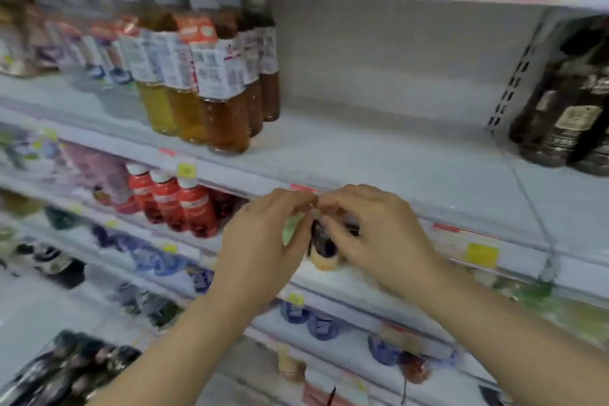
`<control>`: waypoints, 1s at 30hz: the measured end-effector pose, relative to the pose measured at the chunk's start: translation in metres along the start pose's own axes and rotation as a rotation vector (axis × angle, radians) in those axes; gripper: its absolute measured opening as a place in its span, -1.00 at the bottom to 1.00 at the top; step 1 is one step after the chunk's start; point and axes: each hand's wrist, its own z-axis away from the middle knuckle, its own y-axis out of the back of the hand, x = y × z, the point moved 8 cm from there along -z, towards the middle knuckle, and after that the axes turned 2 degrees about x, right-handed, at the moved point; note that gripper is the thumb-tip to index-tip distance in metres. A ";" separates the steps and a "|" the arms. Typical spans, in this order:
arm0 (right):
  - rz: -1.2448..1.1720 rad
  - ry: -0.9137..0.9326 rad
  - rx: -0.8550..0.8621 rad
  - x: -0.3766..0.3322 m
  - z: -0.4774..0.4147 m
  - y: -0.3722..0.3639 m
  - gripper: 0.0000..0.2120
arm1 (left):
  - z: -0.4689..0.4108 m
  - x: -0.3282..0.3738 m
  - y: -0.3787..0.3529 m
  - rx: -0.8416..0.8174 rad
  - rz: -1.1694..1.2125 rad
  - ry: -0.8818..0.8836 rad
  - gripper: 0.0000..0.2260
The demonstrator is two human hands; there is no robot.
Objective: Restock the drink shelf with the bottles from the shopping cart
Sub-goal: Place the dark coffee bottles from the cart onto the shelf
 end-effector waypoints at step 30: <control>0.077 -0.096 -1.214 -0.156 0.128 -0.682 -0.40 | 0.469 -0.557 0.109 -0.092 -0.388 1.301 -0.57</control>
